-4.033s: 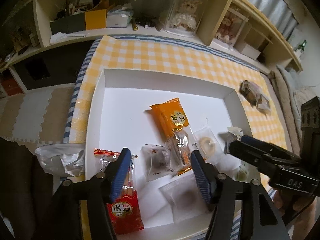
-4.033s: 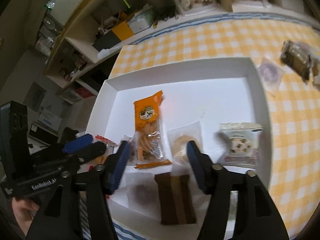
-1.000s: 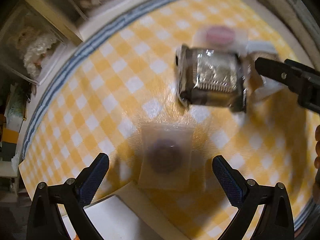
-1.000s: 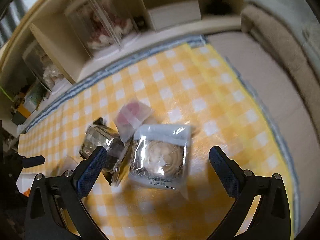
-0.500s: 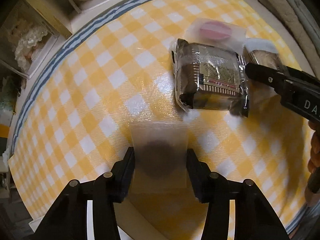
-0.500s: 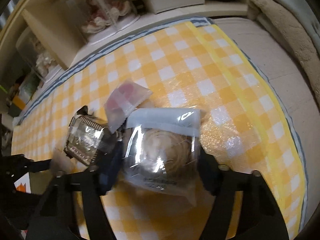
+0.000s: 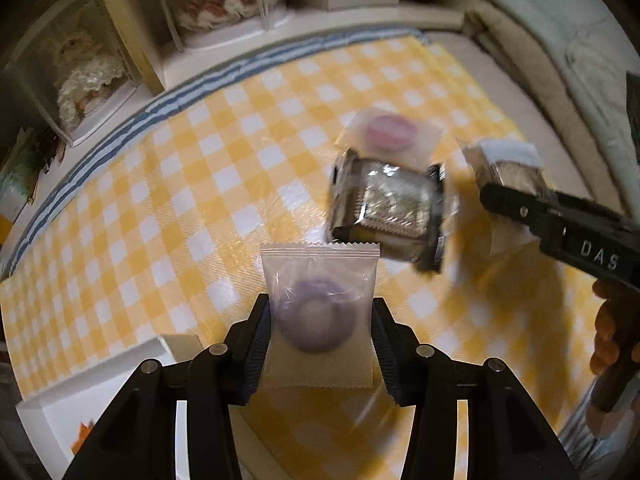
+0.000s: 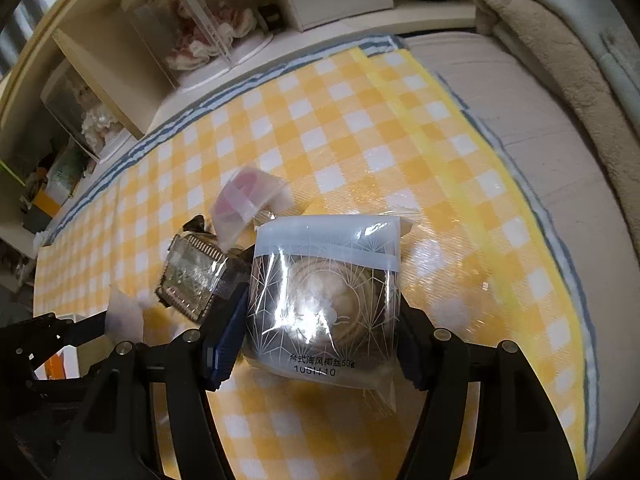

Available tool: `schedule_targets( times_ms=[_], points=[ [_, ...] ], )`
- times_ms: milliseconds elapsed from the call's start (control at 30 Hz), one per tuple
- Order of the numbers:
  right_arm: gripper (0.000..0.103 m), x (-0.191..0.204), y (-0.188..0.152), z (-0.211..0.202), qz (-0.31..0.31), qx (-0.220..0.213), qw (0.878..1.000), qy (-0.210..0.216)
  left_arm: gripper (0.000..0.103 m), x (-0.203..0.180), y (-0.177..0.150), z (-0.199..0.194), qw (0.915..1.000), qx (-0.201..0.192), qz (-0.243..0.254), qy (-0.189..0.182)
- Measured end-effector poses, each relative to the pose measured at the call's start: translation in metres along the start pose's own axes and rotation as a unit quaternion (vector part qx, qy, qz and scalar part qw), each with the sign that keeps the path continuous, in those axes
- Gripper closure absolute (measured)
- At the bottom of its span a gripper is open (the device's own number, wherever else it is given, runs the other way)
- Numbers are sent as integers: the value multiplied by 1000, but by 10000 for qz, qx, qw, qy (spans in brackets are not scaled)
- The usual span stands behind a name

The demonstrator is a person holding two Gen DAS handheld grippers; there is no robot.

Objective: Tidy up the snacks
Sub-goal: 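Lift both held packets and carry them over the white tray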

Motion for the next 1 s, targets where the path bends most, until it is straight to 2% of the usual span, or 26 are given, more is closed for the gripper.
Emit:
schedule_targets(
  times_ms=[233, 500, 733, 1000],
  points=[
    [37, -9, -4, -40, 17, -215, 9998, 38, 56, -15, -13, -47, 9981, -468, -348, -185],
    [37, -11, -22, -84, 58, -426, 9989, 175, 56, -16, -47, -127, 9926, -970, -643, -337],
    [37, 7, -38, -124, -99, -669, 9971, 352, 56, -13, -81, -187, 9856, -1406, -846, -407],
    [37, 44, -54, -171, -308, -1038, 9917, 700, 55, -8, -123, -253, 9799, -1794, -835, -266]
  ],
)
Point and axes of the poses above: each gripper's, at about its wrist camera, not at the fingertips, and z roughly the way its jaws point, x to its left, y to its top, the point moved 9 cm from there along z, roughly the way its jaws point, and after that the axes turned 6 degrees about -y, right-handed, at the moved point
